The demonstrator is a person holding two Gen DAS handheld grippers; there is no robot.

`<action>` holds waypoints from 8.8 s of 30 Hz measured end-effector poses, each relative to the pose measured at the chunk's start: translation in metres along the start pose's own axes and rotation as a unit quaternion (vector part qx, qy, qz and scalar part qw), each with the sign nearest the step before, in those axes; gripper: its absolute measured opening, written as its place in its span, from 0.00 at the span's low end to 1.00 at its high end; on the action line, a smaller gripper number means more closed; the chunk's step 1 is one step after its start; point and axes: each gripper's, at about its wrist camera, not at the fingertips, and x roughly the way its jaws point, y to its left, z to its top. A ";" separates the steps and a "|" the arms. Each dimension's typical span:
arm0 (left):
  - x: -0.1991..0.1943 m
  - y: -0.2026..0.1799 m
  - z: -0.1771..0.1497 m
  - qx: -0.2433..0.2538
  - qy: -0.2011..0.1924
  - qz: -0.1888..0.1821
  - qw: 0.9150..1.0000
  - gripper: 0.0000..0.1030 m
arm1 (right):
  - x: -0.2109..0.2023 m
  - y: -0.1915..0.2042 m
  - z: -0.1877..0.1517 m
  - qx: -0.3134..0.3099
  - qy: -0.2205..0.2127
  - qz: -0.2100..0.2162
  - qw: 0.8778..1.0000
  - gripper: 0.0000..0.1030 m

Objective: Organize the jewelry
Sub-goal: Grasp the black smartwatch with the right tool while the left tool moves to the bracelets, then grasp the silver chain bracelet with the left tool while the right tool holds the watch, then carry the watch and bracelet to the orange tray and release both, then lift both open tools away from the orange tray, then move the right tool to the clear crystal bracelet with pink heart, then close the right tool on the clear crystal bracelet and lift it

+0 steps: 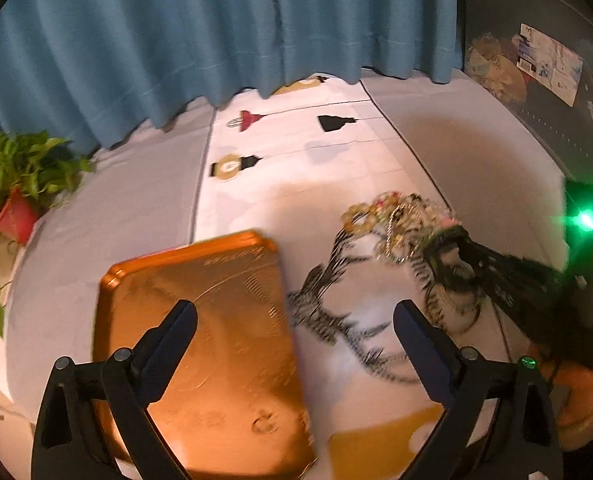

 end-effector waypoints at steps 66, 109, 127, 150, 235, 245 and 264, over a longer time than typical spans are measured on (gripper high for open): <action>-0.105 0.026 -0.037 -0.089 -0.015 -0.176 0.980 0.01 | -0.163 -0.018 -0.048 0.042 -0.085 0.027 0.995 0.08; -0.118 0.178 -0.130 -0.166 -0.059 -0.145 0.974 0.01 | -0.139 0.198 -0.098 -0.119 0.026 0.062 0.991 0.08; -0.016 0.191 -0.111 -0.160 0.002 -0.101 0.982 0.01 | -0.010 0.253 -0.091 -0.167 0.101 0.049 0.980 0.11; -0.143 0.158 -0.198 -0.164 -0.048 0.043 0.984 0.99 | -0.182 0.220 -0.140 -0.129 -0.021 0.043 0.990 0.74; 0.008 -0.011 -0.027 -0.051 0.008 0.004 0.999 0.99 | 0.001 0.007 0.008 -0.021 0.008 -0.003 1.000 0.35; 0.032 0.000 -0.009 -0.072 0.015 0.003 0.997 0.99 | 0.030 0.026 0.017 -0.103 0.015 -0.009 0.994 0.07; 0.103 -0.069 0.025 0.020 0.071 -0.121 0.990 0.98 | -0.018 -0.045 0.020 -0.011 -0.055 -0.031 0.998 0.12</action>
